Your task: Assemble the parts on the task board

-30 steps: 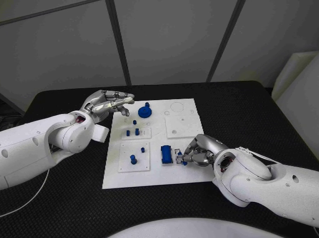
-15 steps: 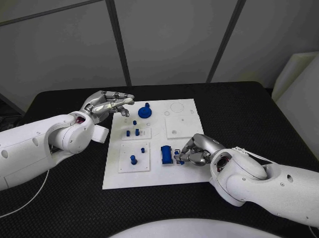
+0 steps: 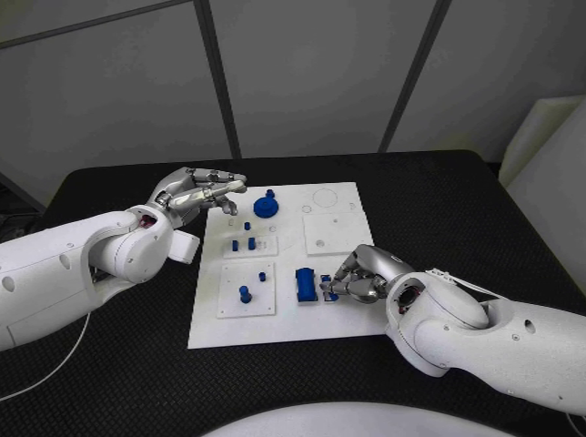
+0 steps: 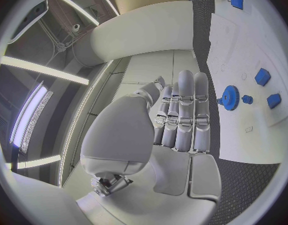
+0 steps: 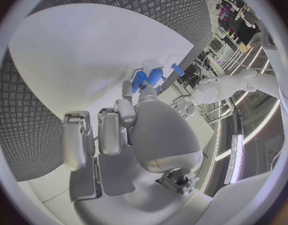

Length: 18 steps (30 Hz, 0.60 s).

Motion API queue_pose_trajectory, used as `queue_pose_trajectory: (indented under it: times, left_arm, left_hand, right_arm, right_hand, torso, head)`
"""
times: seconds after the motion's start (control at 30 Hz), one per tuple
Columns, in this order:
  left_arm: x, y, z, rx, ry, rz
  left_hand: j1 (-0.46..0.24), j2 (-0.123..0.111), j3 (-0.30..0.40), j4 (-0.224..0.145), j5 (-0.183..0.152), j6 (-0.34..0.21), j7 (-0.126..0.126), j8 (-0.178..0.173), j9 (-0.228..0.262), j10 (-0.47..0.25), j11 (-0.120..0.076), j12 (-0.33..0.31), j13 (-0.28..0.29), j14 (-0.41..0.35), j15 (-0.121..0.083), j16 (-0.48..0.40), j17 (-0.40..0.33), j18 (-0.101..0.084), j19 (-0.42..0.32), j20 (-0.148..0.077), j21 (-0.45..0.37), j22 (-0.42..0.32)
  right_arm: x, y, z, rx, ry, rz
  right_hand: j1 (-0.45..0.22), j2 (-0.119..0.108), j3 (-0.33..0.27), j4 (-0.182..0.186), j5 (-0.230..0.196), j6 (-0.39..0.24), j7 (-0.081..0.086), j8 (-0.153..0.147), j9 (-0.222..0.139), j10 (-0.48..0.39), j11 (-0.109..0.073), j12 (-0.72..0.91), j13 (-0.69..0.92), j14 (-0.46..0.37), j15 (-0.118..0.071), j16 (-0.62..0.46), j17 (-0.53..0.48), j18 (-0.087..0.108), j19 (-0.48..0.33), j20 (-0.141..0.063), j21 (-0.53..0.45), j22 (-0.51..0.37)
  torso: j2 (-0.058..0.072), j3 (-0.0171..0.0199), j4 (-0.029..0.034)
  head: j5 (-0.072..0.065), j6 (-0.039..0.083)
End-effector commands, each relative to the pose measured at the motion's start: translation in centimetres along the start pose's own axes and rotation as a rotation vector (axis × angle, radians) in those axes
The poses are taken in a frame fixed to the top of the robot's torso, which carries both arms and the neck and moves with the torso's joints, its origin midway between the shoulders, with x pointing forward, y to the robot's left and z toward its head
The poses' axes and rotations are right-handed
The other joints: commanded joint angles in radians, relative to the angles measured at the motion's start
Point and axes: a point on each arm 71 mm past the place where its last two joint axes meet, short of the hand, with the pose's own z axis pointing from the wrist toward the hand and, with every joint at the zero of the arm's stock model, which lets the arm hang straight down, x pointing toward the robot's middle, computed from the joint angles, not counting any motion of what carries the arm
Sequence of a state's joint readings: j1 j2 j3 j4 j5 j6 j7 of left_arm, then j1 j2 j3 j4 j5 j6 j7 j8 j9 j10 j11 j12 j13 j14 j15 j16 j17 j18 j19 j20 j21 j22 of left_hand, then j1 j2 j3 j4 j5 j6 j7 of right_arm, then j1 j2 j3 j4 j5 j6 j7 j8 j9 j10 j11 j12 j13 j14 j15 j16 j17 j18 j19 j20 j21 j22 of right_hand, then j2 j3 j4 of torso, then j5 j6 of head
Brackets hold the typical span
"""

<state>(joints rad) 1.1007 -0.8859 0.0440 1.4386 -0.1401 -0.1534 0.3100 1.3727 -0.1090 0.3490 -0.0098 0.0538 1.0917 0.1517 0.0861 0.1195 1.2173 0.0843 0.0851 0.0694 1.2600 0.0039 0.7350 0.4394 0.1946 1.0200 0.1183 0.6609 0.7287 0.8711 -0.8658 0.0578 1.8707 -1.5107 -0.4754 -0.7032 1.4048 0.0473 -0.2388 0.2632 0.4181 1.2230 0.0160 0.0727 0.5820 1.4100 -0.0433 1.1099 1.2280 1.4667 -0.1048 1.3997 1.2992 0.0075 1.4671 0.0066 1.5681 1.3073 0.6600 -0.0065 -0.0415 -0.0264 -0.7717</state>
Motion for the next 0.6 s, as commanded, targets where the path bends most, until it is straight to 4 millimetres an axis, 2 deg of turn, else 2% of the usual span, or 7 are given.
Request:
queue_pose_trajectory:
  times: [0.03,0.3,0.33,0.43,0.6]
  left_arm:
    - [0.04,-0.11,0.02,0.004,0.005,-0.004]
    - [0.07,-0.1,0.04,0.003,0.007,-0.005]
    - [0.08,-0.1,0.04,0.003,0.007,-0.005]
    - [0.1,-0.1,0.06,0.003,0.008,-0.005]
    - [0.11,-0.09,0.07,0.003,0.008,-0.005]
  left_hand:
    - [0.004,0.005,-0.002,-0.005,-0.003,0.001,-0.001,-0.006,0.001,-0.005,0.002,-0.004,0.001,0.005,0.004,-0.007,-0.001,-0.012,0.005,-0.002,-0.007,-0.001]
    - [0.004,0.005,-0.002,-0.005,-0.003,0.001,-0.001,-0.006,0.001,-0.005,0.002,-0.004,0.001,0.005,0.004,-0.007,-0.001,-0.012,0.005,-0.002,-0.007,-0.001]
    - [0.004,0.005,-0.002,-0.005,-0.003,0.001,-0.001,-0.006,0.001,-0.005,0.002,-0.004,0.001,0.005,0.004,-0.007,-0.001,-0.012,0.005,-0.002,-0.007,-0.001]
    - [0.004,0.005,-0.002,-0.005,-0.003,0.001,-0.001,-0.006,0.001,-0.005,0.002,-0.004,0.001,0.005,0.004,-0.007,-0.001,-0.012,0.005,-0.002,-0.007,-0.001]
    - [0.004,0.005,-0.002,-0.005,-0.003,0.001,-0.001,-0.006,0.001,-0.005,0.002,-0.004,0.001,0.005,0.004,-0.007,-0.001,-0.012,0.005,-0.002,-0.007,-0.001]
  right_arm:
    - [-0.21,-0.05,0.03,0.001,-0.023,-0.031]
    - [-0.2,0.09,0.16,-0.007,-0.031,-0.043]
    - [-0.18,0.15,0.18,-0.01,-0.031,-0.043]
    - [-0.15,0.25,0.21,-0.014,-0.032,-0.042]
    - [-0.18,0.18,0.26,-0.014,-0.034,-0.043]
  right_hand:
    - [-0.013,-0.002,-0.002,0.011,-0.007,0.014,-0.002,0.008,0.01,0.008,-0.01,0.005,0.003,0.051,-0.008,0.0,0.001,-0.007,0.104,-0.006,0.003,0.263]
    - [-0.05,-0.006,-0.023,0.027,-0.02,0.024,-0.004,0.012,0.026,0.013,-0.013,0.014,0.009,0.052,-0.011,0.003,0.007,-0.007,0.104,-0.009,0.003,0.263]
    - [-0.064,-0.005,-0.029,0.027,-0.039,0.026,-0.004,0.012,0.029,0.014,-0.012,0.015,0.01,0.052,-0.01,0.003,0.007,-0.007,0.104,-0.009,0.003,0.263]
    - [-0.115,0.002,-0.049,0.026,-0.152,0.03,-0.003,0.012,0.039,0.016,-0.011,0.017,0.012,0.052,-0.009,0.003,0.008,-0.007,0.104,-0.008,0.003,0.263]
    - [-0.146,0.003,-0.06,0.028,-0.229,0.03,-0.002,0.011,0.052,0.017,-0.01,0.019,0.014,0.052,-0.009,0.003,0.009,-0.007,0.104,-0.008,0.003,0.263]
  torso:
    - [0.0,0.0002,-0.0015]
    - [0.0,0.0004,-0.0005]
    - [0.0,0.0003,-0.0006]
    - [0.0,0.0001,-0.0009]
    - [0.0,0.0002,-0.0007]
  head:
    - [0.0,0.001]
    - [-0.003,0.0]
    - [-0.003,0.001]
    - [-0.005,0.001]
    - [-0.005,0.0]
